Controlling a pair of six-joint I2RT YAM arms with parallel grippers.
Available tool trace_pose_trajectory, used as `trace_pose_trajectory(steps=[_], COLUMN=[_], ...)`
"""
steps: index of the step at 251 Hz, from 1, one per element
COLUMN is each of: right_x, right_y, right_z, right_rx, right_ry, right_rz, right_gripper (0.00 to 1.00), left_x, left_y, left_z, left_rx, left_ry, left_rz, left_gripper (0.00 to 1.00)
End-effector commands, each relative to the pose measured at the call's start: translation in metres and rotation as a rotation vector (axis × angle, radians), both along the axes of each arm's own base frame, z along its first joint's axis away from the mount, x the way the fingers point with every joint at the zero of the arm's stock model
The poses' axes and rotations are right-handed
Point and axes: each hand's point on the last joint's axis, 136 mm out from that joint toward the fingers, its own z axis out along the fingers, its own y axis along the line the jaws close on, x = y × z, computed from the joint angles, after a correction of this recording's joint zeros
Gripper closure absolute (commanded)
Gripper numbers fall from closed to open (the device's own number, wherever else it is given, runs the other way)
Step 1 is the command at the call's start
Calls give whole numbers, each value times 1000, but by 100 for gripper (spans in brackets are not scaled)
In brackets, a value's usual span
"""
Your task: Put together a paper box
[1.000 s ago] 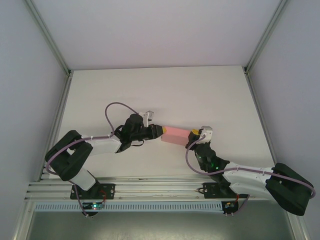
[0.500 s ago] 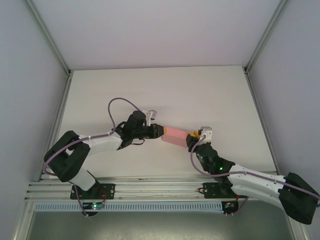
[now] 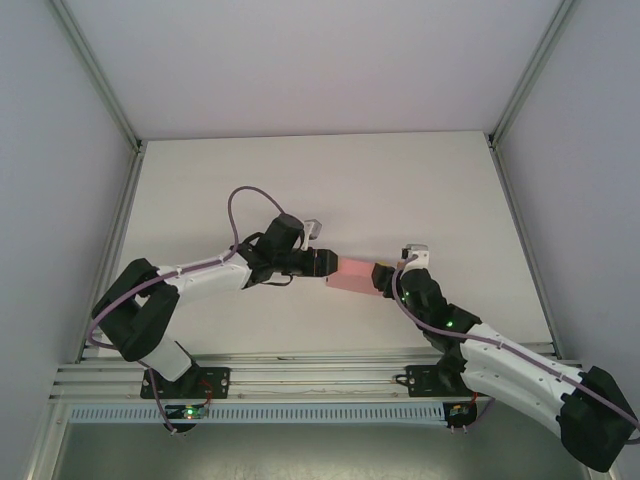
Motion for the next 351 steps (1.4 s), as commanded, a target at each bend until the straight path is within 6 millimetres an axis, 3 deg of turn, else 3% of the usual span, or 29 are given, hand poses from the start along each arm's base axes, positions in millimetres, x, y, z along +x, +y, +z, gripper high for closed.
trace_pose_trajectory(steps=[1, 13, 27, 36, 40, 53, 63, 92, 119, 147, 200, 236, 279, 351], right_x=[-6, -5, -4, -4, 0, 2, 3, 5, 1, -12, -22, -22, -14, 3], right_y=[4, 4, 2, 0, 3, 2, 2, 6, 26, 53, 74, 73, 77, 62], right_z=[-7, -5, -2, -2, 12, 21, 29, 46, 62, 71, 54, 42, 30, -8], right_rx=[-14, -9, -16, -24, -8, -6, -1, -12, -64, -184, -467, -723, -873, -1070], right_ry=[70, 67, 56, 53, 29, 10, -3, -32, -66, -65, 78, 177, 259, 398], right_rz=[33, 26, 26, 23, 23, 19, 22, 70, 235, 488, 795, 918, 979, 988], right_gripper=[40, 32, 25, 21, 19, 13, 2, 2, 1, 2, 2, 2, 2, 2], left_x=[0, 2, 3, 4, 4, 7, 8, 14, 21, 23, -3, -24, -40, -50], left_y=[6, 6, 5, 6, 6, 9, 11, 23, 52, 103, 163, 193, 205, 214], left_z=[1, 7, 14, 18, 20, 26, 32, 50, 61, 69, 71, 63, 51, 32], left_rx=[71, 70, 64, 67, 69, 83, 94, 130, 231, 401, 486, 506, 482, 543], left_ry=[-8, -24, -39, -49, -55, -70, -89, -151, -207, -251, -292, -292, -283, -233], left_rz=[0, 2, -2, 0, -1, 7, 14, 54, 157, 329, 488, 559, 572, 566], left_gripper=[26, 19, 0, 0, 0, 0, 0, 0, 0, 0, 0, 0, 0, 0])
